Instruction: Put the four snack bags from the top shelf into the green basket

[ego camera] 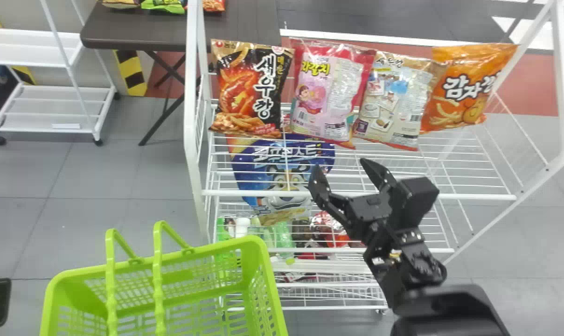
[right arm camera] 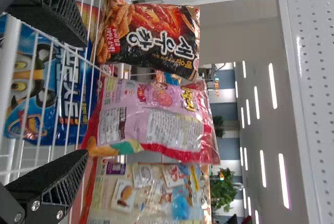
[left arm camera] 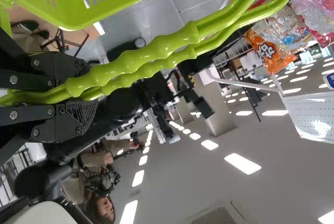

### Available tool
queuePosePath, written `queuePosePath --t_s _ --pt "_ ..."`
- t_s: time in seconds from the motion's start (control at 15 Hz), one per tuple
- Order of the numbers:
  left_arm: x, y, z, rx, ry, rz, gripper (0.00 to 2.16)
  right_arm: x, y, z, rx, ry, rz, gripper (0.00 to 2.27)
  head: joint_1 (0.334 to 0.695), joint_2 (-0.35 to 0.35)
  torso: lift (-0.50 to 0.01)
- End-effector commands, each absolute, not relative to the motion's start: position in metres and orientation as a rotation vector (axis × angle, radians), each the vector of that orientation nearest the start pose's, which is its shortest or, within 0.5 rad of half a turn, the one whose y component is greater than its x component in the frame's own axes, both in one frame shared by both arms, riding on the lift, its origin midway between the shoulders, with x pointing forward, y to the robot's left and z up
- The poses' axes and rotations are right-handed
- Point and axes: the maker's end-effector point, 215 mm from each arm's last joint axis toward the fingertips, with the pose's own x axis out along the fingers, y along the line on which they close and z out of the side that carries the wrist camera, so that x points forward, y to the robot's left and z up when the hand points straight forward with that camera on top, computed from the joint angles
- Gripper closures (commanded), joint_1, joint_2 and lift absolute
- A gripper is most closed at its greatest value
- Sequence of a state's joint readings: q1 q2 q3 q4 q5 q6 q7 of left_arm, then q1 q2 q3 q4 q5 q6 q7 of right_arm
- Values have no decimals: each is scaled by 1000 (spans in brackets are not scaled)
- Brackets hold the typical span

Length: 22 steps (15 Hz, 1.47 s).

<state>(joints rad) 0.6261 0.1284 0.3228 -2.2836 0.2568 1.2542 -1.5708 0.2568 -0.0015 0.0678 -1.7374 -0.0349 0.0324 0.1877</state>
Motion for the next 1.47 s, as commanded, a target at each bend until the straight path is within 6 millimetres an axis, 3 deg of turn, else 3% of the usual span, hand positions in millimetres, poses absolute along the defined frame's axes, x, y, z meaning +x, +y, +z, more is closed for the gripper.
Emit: queuePosePath --t_s 0.0,0.2,0.4,0.67,0.93,1.2,1.33,1.4 --pt "179 130 -354 -894 812 -1237 2148 533 -120 -383 75 100 297 87 695 -45 0" --pt "178 135 -352 -885 818 -1245 2148 567 -82 -365 65 79 359 83 695 27 0" --pt "179 138 -351 -873 824 -1257 2148 612 -67 -358 98 87 385 80 695 84 0" --pt "180 139 -350 -864 828 -1270 2148 651 -54 -364 115 119 422 76 695 104 0" --pt "180 139 -350 -862 829 -1275 2148 664 -31 -376 169 167 501 73 695 127 0" --pt "181 138 -350 -860 822 -1277 2148 678 -34 -381 140 172 510 107 695 139 0" --pt "182 138 -350 -857 820 -1278 2148 685 -34 -381 131 188 525 363 695 136 0" --pt "182 138 -350 -857 820 -1278 2148 685 -31 -382 133 199 549 758 695 134 0"
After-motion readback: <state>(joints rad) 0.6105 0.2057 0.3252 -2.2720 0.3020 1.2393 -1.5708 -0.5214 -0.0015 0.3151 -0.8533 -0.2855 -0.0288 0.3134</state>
